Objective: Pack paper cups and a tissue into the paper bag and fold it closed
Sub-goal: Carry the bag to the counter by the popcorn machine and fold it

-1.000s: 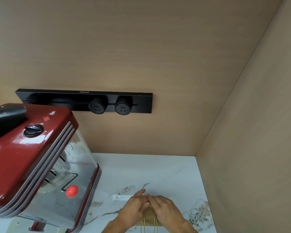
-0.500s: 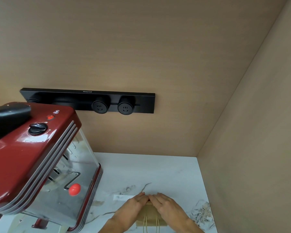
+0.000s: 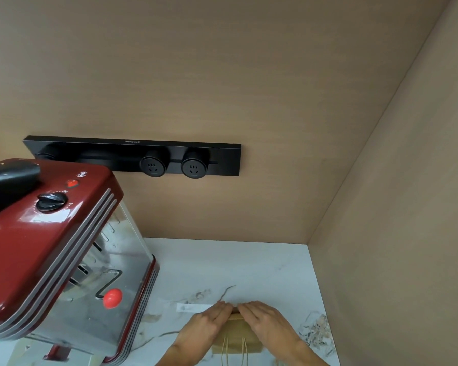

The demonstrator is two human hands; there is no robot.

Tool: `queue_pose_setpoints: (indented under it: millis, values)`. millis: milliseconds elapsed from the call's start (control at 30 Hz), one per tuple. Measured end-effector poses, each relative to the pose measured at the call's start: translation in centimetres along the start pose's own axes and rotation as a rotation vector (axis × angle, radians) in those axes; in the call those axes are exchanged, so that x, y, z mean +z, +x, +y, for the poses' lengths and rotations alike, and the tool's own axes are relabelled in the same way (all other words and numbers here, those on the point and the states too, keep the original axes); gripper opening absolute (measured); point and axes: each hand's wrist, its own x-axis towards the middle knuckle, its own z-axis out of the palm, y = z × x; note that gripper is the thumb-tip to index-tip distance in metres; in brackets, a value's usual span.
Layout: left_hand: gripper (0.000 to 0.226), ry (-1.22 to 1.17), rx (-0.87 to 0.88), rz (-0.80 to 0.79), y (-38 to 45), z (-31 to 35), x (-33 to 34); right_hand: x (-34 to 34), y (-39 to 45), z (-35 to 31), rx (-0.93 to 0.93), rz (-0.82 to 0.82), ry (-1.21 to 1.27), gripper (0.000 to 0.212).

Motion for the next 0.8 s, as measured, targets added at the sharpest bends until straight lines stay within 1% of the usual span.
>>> queue_pose_setpoints:
  millis: [67,133,233,367,400,467,500,633,733,767,800]
  values:
    - [0.09,0.002,-0.007,-0.023,-0.1,0.0,-0.2,0.3,-0.1,0.0,0.016,0.014,-0.012,0.064]
    - [0.094,0.002,-0.007,-0.03,-0.3,-0.1,-0.2,0.8,-0.2,-0.2,0.015,0.062,-0.019,0.061]
    - [0.093,0.0,0.037,-0.013,-0.8,-0.1,-0.2,1.1,0.0,-0.6,0.009,0.137,-0.025,0.052]
    - [0.091,0.04,0.087,-0.021,-0.5,0.2,-1.2,0.9,0.1,-0.5,0.025,0.187,-0.054,0.037]
    - [0.091,0.047,0.093,-0.02,-0.5,0.3,-1.5,0.8,0.2,-0.5,0.036,0.187,-0.06,0.039]
    - [0.088,0.031,0.097,0.004,-0.5,0.6,-1.9,0.5,0.4,-0.5,0.058,0.174,-0.053,0.05]
    - [0.084,0.028,0.108,0.048,-0.5,0.8,-1.9,0.3,0.4,-0.6,0.064,0.168,-0.048,0.053]
    - [0.067,-0.063,0.086,0.105,-0.4,1.2,-2.7,-0.3,0.3,-0.9,0.06,0.141,-0.036,0.053]
    - [0.064,-0.034,0.063,0.096,-0.2,1.1,-2.3,-0.1,0.2,-1.1,0.092,0.157,-0.026,0.059]
    - [0.065,-0.053,0.065,0.069,-0.1,0.9,-1.9,0.0,0.1,-1.1,0.106,0.159,-0.011,0.06]
    - [0.066,-0.024,0.045,0.027,-0.1,1.0,-1.8,0.1,0.0,-1.2,0.114,0.158,-0.006,0.06]
